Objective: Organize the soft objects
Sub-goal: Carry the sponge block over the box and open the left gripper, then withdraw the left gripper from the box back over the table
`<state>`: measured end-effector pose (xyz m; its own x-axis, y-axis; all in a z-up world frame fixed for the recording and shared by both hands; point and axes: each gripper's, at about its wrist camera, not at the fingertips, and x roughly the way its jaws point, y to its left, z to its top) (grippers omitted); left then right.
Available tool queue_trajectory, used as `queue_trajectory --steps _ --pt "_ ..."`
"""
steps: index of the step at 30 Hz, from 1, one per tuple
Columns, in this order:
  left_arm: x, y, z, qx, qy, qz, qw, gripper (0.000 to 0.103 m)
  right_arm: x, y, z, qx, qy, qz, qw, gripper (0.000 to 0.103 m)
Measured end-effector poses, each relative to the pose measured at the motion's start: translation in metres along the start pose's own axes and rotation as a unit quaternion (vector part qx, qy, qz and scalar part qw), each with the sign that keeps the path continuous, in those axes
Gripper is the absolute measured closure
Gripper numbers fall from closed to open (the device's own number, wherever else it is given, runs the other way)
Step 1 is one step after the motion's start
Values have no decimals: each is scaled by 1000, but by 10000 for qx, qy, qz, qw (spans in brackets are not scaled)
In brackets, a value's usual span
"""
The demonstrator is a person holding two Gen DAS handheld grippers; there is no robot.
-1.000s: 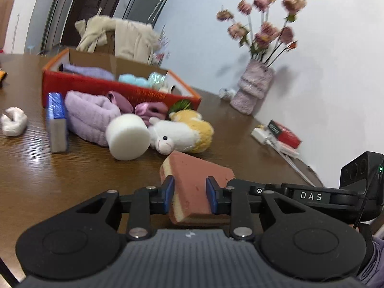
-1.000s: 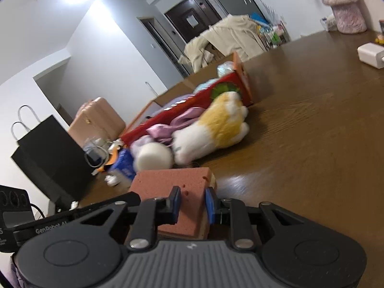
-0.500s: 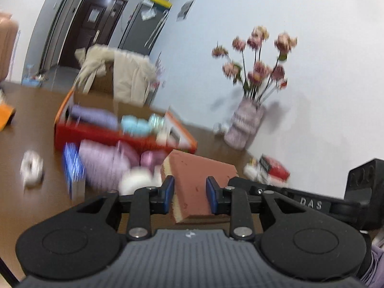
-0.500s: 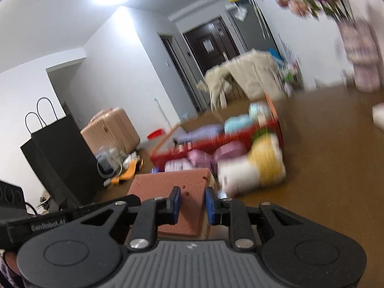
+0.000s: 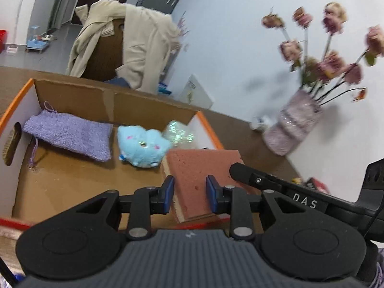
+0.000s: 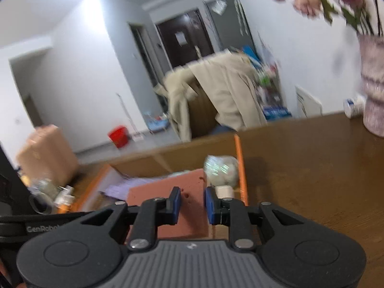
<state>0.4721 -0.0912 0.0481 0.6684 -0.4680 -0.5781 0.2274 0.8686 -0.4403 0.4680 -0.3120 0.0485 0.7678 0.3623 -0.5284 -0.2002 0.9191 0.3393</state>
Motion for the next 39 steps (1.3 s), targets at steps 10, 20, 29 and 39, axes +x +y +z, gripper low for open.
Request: queue_trajectory --steps 10,20,29,39 --pt "32 4 -14 -127 293 253 9992 73 29 8 -21 -695 261 -844 9937 80" --pt "-82 -35 -18 438 -514 260 9974 61 -64 32 -2 -933 -399 -660 9926 65" --pt "-218 -44 -69 1245 -1464 903 9772 33 -164 76 -29 -1618 -848 -288 9828 46" --pt "-291 -47 -114 1628 -2050 1239 9571 21 -209 114 -57 -1695 -1313 54 9767 27"
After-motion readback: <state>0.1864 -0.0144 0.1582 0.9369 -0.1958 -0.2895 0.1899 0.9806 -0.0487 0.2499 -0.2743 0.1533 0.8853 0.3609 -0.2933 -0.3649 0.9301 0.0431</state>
